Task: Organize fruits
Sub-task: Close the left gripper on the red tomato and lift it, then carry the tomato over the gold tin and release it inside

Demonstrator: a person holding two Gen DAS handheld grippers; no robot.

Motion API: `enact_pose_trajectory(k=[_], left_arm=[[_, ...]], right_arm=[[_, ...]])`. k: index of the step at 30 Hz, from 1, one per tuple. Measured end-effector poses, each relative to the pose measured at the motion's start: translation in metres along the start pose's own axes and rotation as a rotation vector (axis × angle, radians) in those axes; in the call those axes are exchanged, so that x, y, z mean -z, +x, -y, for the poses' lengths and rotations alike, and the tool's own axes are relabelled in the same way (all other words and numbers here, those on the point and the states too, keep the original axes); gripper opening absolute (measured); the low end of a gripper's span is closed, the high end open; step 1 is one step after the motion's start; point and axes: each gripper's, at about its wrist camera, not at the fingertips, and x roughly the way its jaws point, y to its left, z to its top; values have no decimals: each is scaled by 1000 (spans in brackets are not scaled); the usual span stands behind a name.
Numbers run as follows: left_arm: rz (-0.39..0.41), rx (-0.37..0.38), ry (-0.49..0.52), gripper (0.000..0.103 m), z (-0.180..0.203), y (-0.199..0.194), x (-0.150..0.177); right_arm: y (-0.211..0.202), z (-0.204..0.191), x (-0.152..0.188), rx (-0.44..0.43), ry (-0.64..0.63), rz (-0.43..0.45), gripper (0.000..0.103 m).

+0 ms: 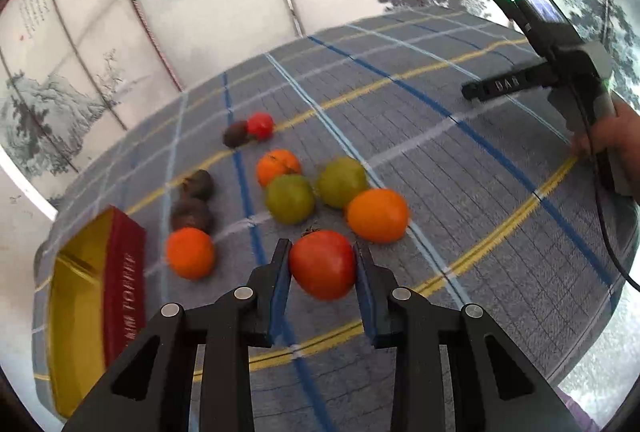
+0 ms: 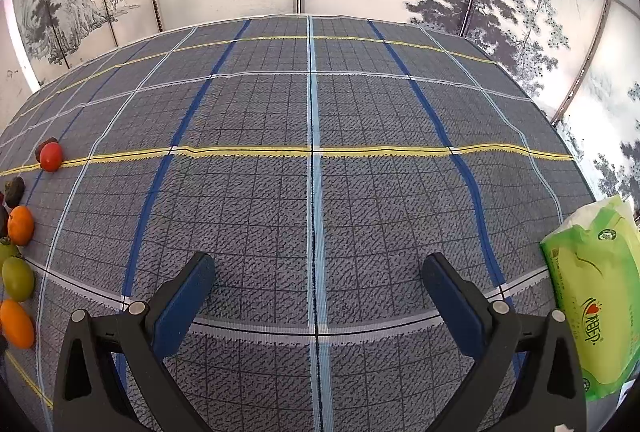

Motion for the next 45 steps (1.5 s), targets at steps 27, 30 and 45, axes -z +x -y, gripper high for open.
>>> enact_pose_trajectory(k=[27, 30, 45], left_arm=[[-111, -305, -55, 32, -211, -5, 34], [-174, -340, -45, 32, -231, 19, 41], [-277, -384, -70, 33, -280, 82, 43]], right_arm=[[-1, -5, 1, 32, -19, 10, 103], [-1, -7, 2, 41, -24, 13, 103], [-2, -8, 2, 53, -30, 16, 103]])
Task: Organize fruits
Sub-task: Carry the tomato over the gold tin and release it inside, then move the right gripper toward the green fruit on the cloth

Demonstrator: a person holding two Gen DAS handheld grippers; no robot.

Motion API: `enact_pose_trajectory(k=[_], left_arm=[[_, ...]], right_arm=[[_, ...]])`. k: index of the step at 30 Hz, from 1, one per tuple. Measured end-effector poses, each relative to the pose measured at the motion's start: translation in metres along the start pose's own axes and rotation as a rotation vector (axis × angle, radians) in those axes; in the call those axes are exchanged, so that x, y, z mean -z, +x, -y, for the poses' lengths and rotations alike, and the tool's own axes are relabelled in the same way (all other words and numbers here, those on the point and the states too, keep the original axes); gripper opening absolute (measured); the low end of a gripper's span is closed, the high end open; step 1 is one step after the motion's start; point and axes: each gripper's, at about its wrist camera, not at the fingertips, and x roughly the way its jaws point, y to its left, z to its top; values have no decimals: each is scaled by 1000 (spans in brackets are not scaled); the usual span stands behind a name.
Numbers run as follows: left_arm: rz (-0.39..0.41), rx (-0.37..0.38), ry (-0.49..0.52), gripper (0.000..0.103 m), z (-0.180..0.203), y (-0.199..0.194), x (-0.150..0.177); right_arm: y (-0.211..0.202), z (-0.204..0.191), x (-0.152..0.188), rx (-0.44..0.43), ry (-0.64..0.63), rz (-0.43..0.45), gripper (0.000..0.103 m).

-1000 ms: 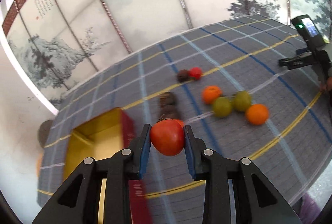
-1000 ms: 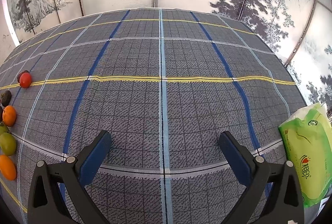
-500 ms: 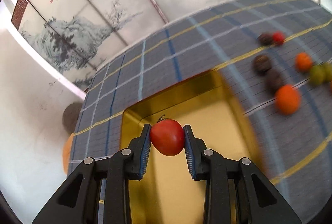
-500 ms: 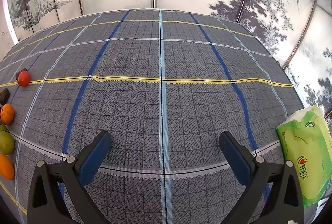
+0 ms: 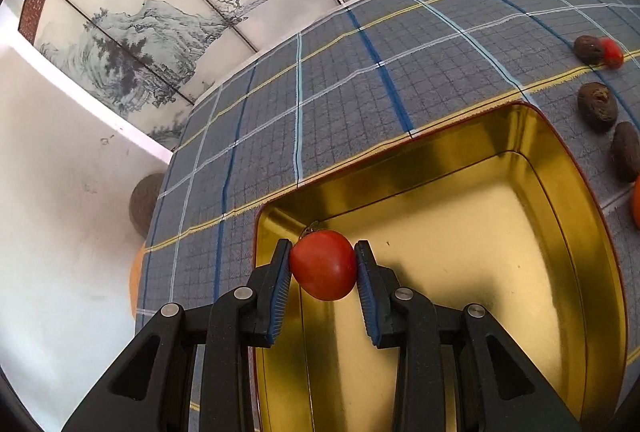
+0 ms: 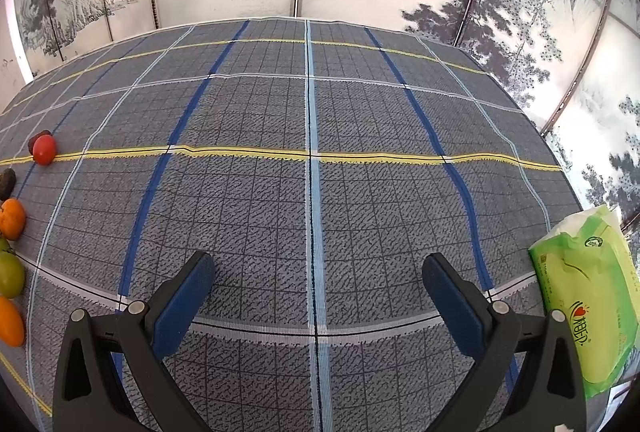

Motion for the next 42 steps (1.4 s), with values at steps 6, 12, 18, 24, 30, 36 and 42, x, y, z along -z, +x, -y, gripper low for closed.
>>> enact_pose_trajectory(k=[6, 12, 18, 24, 30, 36, 42], left_arm=[[12, -15, -10, 36, 0, -5, 1], [49, -44, -40, 83, -5, -16, 2], [83, 61, -151, 87, -17, -51, 10], [131, 242, -346, 92, -25, -113, 39], [161, 329, -492, 103, -18, -168, 85], [132, 393, -499, 103, 8, -199, 120], [167, 457, -491, 103, 32, -228, 147]], right_arm=[[-2, -2, -1, 15, -9, 5, 103], [-5, -10, 0, 63, -42, 22, 103], [-8, -15, 1, 96, -64, 32, 103], [-5, -6, 1, 40, -4, 8, 103], [-32, -27, 17, -44, -84, 66, 103], [-94, -87, 45, -251, -236, 191, 103], [-123, -131, 54, -410, -305, 199, 83]])
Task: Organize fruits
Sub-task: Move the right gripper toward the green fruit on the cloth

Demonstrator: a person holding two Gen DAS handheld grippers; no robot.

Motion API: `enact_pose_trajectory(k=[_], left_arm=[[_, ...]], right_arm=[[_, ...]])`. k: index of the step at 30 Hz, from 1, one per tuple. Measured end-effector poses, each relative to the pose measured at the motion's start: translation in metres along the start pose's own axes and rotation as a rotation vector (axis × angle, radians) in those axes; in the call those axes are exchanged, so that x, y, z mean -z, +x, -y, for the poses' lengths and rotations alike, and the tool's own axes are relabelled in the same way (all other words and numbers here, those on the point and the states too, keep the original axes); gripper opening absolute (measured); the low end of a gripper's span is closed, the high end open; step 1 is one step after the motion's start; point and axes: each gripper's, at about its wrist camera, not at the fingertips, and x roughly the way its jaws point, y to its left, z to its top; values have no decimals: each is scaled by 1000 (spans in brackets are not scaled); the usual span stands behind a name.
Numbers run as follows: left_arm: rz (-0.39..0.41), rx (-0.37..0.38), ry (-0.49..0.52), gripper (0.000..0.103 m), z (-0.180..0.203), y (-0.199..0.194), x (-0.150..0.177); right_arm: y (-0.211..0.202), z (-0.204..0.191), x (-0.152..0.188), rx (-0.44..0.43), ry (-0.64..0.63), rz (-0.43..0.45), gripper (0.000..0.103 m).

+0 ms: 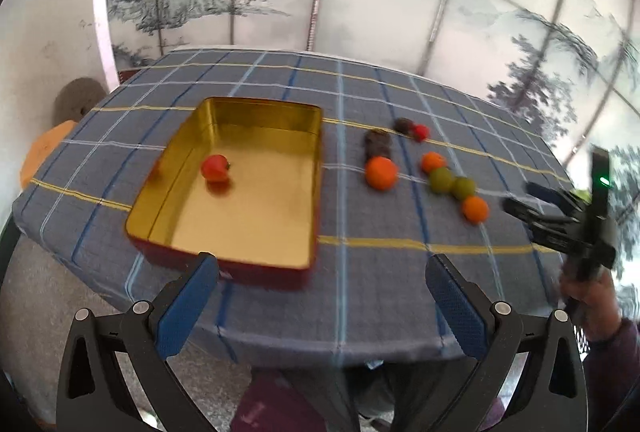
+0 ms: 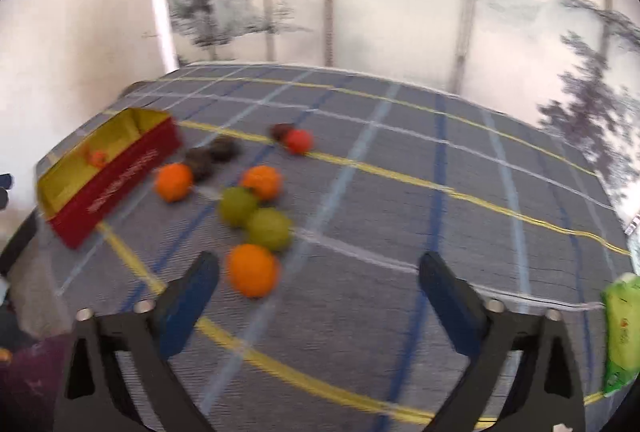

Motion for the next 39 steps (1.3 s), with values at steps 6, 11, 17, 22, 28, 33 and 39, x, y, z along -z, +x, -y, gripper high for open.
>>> enact_pose_trajectory(k=[6, 11, 17, 22, 28, 33, 39], left_arm=[[-12, 115, 59, 103, 20, -19, 22], [52, 159, 56, 103, 22, -45, 30], [-15, 273, 5, 103, 14, -42, 36], [38, 211, -14, 103, 10, -53, 33], [51, 163, -11, 103, 6, -52, 30], [74, 98, -18, 103, -6, -47, 23], [49, 87, -41, 103, -16, -36, 21]], right_arm=[[17, -27, 4, -10, -60, -66, 35], [22, -33, 5, -40, -65, -89, 35], [31, -37, 3, -51, -75, -114, 37], [41, -36, 4, -41, -76, -140, 39], [51, -38, 7, -59, -75, -163, 48], [45, -36, 7, -70, -53, -145, 50], [48, -27, -12, -75, -25, -137, 56]])
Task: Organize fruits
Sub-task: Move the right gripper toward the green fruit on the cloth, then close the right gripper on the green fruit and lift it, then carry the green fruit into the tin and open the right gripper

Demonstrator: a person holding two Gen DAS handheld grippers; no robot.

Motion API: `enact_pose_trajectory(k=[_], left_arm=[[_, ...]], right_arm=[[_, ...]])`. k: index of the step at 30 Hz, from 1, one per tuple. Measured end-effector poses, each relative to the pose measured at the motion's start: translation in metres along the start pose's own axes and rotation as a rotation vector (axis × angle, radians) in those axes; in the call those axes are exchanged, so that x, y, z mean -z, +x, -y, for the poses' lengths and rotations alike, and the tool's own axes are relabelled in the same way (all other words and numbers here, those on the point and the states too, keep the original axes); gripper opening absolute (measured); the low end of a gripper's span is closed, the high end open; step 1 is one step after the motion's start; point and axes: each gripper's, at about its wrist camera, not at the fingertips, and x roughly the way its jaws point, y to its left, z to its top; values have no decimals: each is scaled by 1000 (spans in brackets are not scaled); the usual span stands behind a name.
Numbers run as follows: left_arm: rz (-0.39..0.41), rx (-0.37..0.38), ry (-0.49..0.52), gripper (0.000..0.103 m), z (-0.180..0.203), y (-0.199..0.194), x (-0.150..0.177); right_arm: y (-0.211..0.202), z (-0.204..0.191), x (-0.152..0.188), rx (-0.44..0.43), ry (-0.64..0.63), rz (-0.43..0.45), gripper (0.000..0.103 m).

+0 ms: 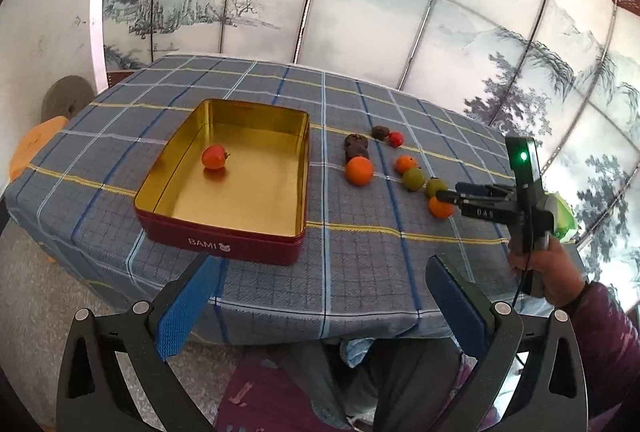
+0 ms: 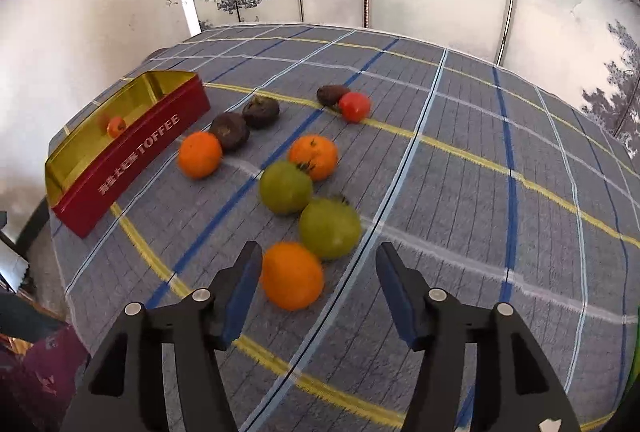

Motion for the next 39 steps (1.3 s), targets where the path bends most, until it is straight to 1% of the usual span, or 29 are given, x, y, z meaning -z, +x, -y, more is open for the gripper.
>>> enact_pose_trajectory(k=[3, 7, 8, 9, 11, 12, 13, 16, 18, 19, 21, 24, 26, 29, 31, 33, 35, 36, 39], left_arm=[[1, -5, 6, 103, 0, 1, -1], [7, -15, 24, 103, 2, 2, -2], [8, -17, 28, 103, 2, 3, -2], [10, -18, 32, 103, 3, 2, -2], [20, -28, 48, 103, 3, 2, -3], [25, -33, 53, 103, 3, 2, -4], [31, -37, 57, 103, 3, 1, -4], [49, -39, 53, 103, -1, 1, -6], [48, -31, 40, 103, -4, 2, -8], [48, -30, 36, 103, -5, 2, -8], [53, -36, 35, 103, -8, 2, -8], [63, -54, 42, 103, -11, 2, -8], [73, -71, 45, 103, -13, 2, -9], [93, -99, 51, 103, -19, 0, -10], [109, -125, 57, 103, -23, -2, -11], [115, -152, 70, 103, -28, -3, -13], [124, -197, 91, 103, -32, -3, -15], [128, -216, 98, 103, -35, -3, -16], [132, -249, 104, 103, -46, -2, -20]], right_arm=[[12, 4, -11, -12, 13, -25, 56], [32, 7, -22, -47, 66, -80, 56], [35, 5, -23, -49, 68, -90, 52], [36, 4, -24, -46, 69, -93, 51], [34, 1, -26, -22, 69, -83, 45], [32, 2, -26, -15, 71, -75, 40], [29, 3, -26, -6, 74, -70, 31], [19, 8, -25, -4, 87, -66, 31], [21, 14, -23, 17, 93, -77, 31], [22, 19, -21, 9, 111, -81, 31], [17, 22, -19, 13, 128, -70, 31], [3, 19, -22, 19, 123, -31, 31], [-8, 7, -31, 10, 98, 3, 31], [-18, -23, -56, -38, 35, 39, 31], [-21, -47, -75, -107, -1, 59, 31], [-19, -75, -96, -201, -29, 74, 31], [-9, -109, -116, -285, -69, 70, 32], [-1, -128, -125, -313, -99, 63, 32], [30, -178, -143, -349, -184, 22, 32]])
